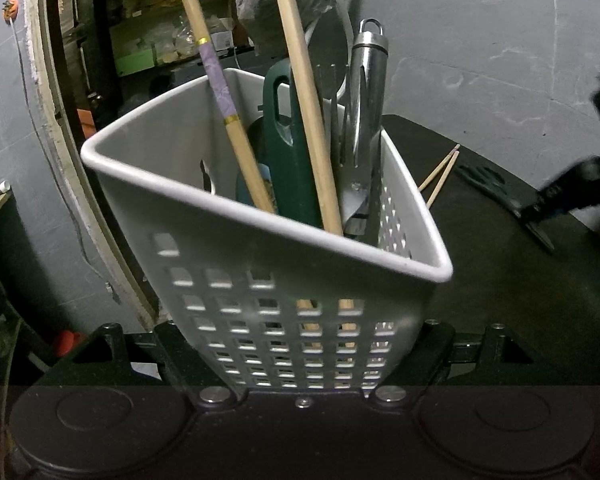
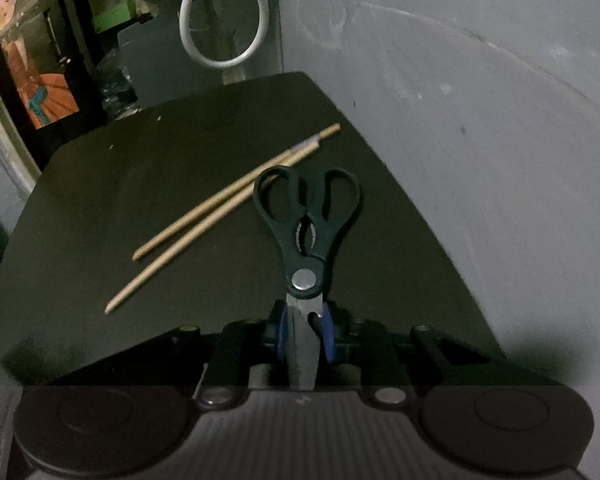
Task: Organize utensils
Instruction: 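Grasp the black scissors by the handle loops with the right gripper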
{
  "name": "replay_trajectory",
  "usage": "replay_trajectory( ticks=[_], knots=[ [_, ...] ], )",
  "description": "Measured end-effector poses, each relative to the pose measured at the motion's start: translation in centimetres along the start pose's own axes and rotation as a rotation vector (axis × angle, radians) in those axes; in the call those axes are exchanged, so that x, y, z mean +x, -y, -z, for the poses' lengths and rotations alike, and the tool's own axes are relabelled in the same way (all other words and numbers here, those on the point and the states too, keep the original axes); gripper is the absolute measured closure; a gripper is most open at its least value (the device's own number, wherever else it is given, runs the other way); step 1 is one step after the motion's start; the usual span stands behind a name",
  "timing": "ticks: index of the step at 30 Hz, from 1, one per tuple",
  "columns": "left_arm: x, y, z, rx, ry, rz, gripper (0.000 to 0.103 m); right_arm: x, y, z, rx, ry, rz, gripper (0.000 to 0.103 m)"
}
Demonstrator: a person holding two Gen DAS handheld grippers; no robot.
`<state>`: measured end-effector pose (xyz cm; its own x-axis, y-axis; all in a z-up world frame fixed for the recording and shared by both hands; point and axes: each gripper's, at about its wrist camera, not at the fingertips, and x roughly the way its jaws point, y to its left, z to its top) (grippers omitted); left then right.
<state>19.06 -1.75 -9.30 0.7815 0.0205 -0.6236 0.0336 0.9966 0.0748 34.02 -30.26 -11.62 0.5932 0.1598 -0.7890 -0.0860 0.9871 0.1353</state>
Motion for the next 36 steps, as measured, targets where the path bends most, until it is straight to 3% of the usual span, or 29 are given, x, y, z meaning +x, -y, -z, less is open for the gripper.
replay_trajectory(
  ticks=[12, 14, 17, 22, 27, 31, 36],
  knots=[
    [0.1, -0.8, 0.3, 0.025, 0.006, 0.029, 0.021, -6.8, -0.1, 7.5, -0.245, -0.087, -0.097, 0.085],
    [0.1, -0.9, 0.3, 0.027, 0.007, 0.03, 0.021, -7.8, 0.0, 8.0, -0.252, -0.086, -0.099, 0.075],
    [0.0, -0.8, 0.4, 0.031, 0.01, 0.031, 0.022, -9.2, 0.0, 7.4, -0.23, -0.046, -0.108, 0.061],
    [-0.2, -0.6, 0.7, 0.029, 0.015, 0.029, 0.022, -10.1, -2.8, 5.4, -0.241, 0.001, -0.141, 0.049],
    [-0.3, -0.4, 0.6, 0.034, 0.019, 0.031, 0.022, -7.8, -5.4, 3.5, -0.274, 0.007, -0.154, 0.052],
    [-0.4, -0.4, 0.4, 0.037, 0.024, 0.028, 0.022, -5.1, -5.4, 2.1, -0.263, 0.004, -0.136, 0.059],
    [-0.4, -0.3, 0.6, 0.032, 0.024, 0.025, 0.022, -2.6, -4.5, 0.9, -0.244, -0.023, -0.107, 0.06]
  ],
)
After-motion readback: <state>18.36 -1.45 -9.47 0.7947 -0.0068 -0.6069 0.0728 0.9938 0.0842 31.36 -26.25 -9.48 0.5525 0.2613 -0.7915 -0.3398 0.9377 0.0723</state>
